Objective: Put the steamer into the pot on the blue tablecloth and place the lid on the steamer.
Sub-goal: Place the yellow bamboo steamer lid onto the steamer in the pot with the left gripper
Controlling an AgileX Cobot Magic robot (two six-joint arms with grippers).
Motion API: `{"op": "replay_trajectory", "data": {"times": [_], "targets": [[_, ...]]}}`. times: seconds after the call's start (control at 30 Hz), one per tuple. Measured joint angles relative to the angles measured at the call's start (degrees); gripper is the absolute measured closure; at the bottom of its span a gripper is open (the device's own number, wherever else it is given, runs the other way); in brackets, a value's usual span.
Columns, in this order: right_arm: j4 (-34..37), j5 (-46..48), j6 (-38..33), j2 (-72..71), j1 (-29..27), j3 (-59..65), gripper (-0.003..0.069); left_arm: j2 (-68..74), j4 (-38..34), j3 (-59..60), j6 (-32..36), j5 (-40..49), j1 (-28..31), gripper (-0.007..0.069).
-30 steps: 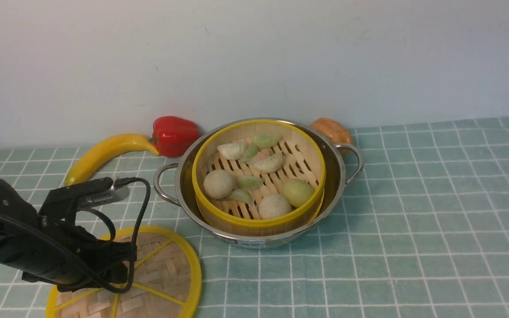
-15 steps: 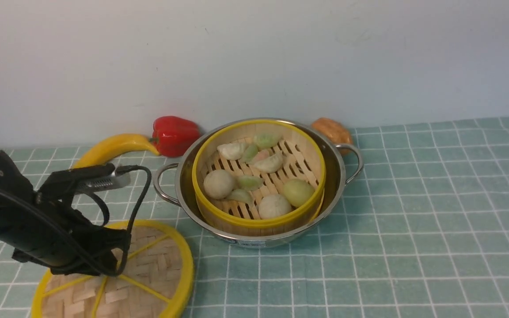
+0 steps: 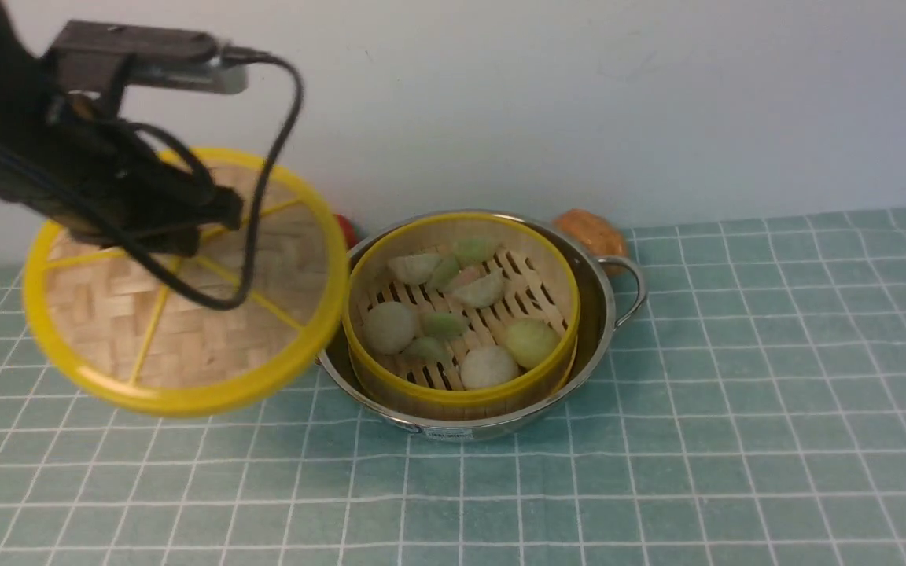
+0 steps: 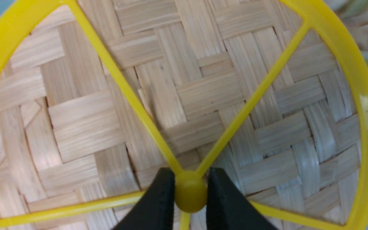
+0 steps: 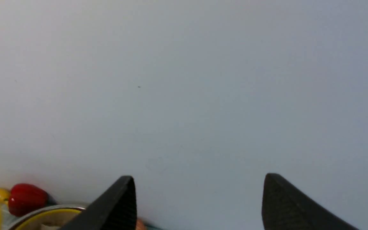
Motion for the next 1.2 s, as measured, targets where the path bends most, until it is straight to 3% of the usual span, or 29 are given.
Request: {"op": "replay_trajectory", "data": {"times": [0.17,0.3,0.57,1.2], "targets": [[4.5,0.0,0.6,-4.3,0.0,0.0,0.0146,12.4,0.5,-10.6,-1.1,-1.0,-10.8,0.0507],[7.2,0.0,0.7,-5.3,0.0,0.0,0.0146,20.2,2.1,-18.4,-1.6,-0.6,-14.9,0.0507],[8.6,0.0,0.7,-5.2,0.0,0.1,0.0146,27.2,3.5,-26.6,-2.1,2.1,-15.7,0.0507],[8.8,0.0,0.7,-5.2,0.0,0.1,0.0146,31.7,3.7,-26.9,-2.2,-1.2,-15.7,0.0508]]}}
